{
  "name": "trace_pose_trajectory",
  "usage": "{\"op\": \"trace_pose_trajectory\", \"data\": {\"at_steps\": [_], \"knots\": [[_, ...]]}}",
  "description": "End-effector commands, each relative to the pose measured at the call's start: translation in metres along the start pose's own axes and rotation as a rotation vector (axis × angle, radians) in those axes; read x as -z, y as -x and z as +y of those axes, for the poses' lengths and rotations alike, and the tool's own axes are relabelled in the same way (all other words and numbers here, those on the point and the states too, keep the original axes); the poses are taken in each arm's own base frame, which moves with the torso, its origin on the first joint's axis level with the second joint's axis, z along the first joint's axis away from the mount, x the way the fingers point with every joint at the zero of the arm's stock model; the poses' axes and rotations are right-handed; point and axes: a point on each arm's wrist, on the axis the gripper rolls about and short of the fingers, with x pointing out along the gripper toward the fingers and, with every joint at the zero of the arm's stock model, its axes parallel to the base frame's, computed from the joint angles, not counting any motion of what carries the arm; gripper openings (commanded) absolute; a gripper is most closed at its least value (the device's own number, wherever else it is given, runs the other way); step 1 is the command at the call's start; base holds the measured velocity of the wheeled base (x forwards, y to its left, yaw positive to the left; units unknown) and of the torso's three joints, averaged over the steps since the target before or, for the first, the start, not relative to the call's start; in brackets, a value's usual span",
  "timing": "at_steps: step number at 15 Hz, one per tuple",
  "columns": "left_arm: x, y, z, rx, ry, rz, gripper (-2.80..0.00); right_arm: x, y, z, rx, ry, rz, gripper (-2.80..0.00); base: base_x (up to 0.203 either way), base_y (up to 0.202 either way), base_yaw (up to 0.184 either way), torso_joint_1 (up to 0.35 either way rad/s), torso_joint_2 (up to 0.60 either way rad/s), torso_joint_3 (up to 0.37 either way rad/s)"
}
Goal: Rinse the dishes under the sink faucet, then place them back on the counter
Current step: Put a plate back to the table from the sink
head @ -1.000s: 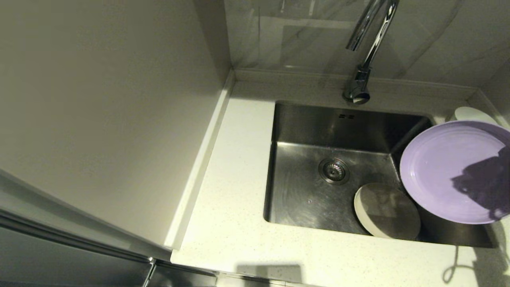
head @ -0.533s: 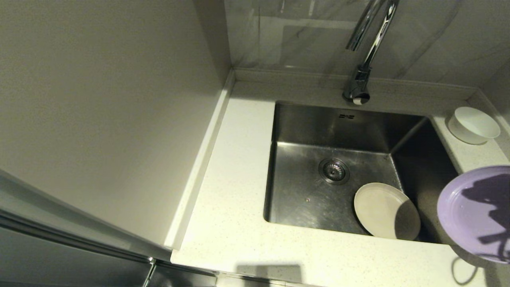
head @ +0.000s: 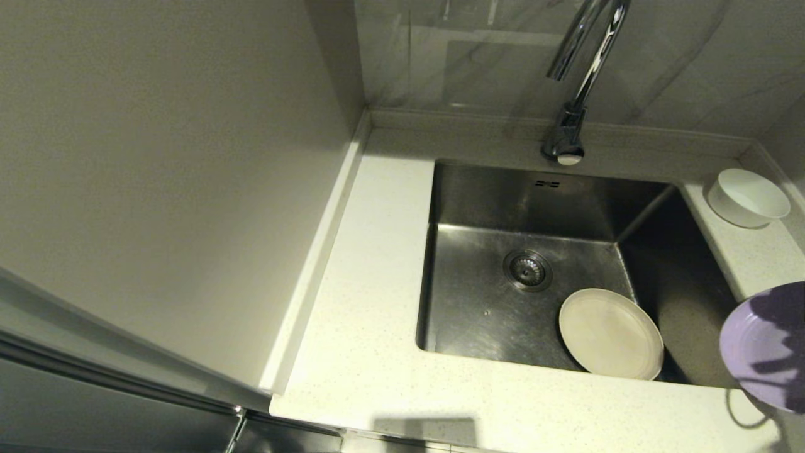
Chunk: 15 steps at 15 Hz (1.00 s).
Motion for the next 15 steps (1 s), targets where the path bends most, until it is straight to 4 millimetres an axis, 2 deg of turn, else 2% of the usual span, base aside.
{"op": "trace_pose_trajectory", "data": {"at_steps": [1, 4, 13, 14, 15], "knots": [[0.000, 0.000, 0.000, -0.001, 0.001, -0.002, -2.80, 0.007, -0.009, -0.009, 0.037, -0.011, 0.056, -2.80, 0.000, 0.000, 0.000, 0.000, 0.00, 0.000], [0.000, 0.000, 0.000, -0.001, 0.001, -0.002, -2.80, 0.022, -0.011, -0.018, 0.075, 0.024, 0.122, -2.80, 0.000, 0.000, 0.000, 0.000, 0.00, 0.000], [0.000, 0.000, 0.000, -0.001, 0.001, -0.002, -2.80, 0.031, -0.014, -0.015, 0.060, 0.043, 0.157, -2.80, 0.000, 0.000, 0.000, 0.000, 0.00, 0.000], [0.000, 0.000, 0.000, -0.001, 0.001, -0.002, -2.80, 0.031, -0.014, -0.015, 0.060, 0.043, 0.157, 0.00, 0.000, 0.000, 0.000, 0.000, 0.00, 0.000], [0.000, 0.000, 0.000, -0.001, 0.001, -0.002, -2.80, 0.031, -0.014, -0.015, 0.061, 0.041, 0.158, 0.00, 0.000, 0.000, 0.000, 0.000, 0.00, 0.000]]}}
